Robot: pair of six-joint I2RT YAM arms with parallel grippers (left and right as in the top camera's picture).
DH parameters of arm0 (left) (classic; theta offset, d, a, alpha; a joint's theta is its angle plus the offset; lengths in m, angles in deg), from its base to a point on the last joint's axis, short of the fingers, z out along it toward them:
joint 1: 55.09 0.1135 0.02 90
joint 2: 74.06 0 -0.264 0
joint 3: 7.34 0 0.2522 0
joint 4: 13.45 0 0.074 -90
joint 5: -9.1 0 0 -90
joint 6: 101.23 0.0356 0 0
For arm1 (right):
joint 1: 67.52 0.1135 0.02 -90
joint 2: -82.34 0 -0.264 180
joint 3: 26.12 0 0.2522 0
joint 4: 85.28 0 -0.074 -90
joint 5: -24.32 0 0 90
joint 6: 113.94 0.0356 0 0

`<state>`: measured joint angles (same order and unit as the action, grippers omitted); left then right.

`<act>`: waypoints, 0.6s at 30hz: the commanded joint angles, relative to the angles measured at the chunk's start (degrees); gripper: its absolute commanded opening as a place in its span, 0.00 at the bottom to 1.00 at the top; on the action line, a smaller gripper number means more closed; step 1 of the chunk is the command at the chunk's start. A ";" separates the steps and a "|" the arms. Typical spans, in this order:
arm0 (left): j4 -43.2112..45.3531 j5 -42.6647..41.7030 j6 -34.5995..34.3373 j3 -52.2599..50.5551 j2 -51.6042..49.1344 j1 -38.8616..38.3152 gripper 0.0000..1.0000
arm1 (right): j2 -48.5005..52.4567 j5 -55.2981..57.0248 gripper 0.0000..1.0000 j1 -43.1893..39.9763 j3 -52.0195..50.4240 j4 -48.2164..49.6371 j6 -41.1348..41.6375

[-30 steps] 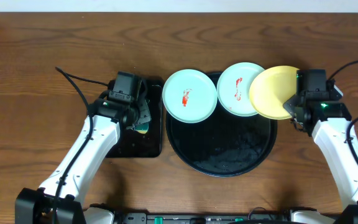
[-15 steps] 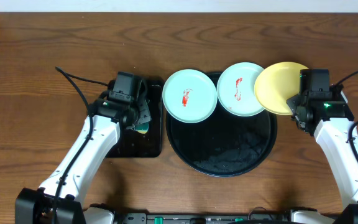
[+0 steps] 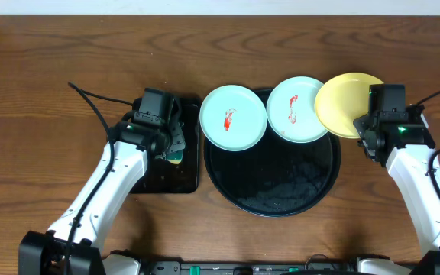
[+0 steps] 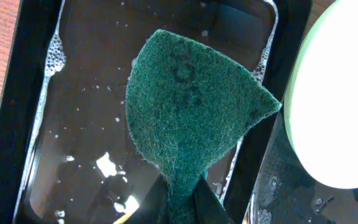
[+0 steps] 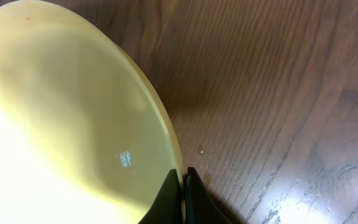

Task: Clean dirty plates on tray and stack at the side
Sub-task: 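Carry the yellow plate right and set it on the table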

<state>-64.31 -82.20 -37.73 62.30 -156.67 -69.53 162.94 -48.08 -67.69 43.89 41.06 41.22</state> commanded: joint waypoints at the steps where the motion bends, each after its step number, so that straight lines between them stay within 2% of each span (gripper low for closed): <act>1: 0.00 0.72 0.96 -0.39 -0.13 0.28 0.07 | -1.18 1.86 0.01 -0.28 1.07 0.61 2.75; 18: 0.02 0.72 0.96 -0.39 -0.13 0.28 0.08 | 0.46 4.85 0.01 -2.16 1.07 5.84 4.68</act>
<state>-64.31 -82.20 -37.73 62.30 -156.67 -69.53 162.94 -45.28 -68.58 43.89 45.91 44.74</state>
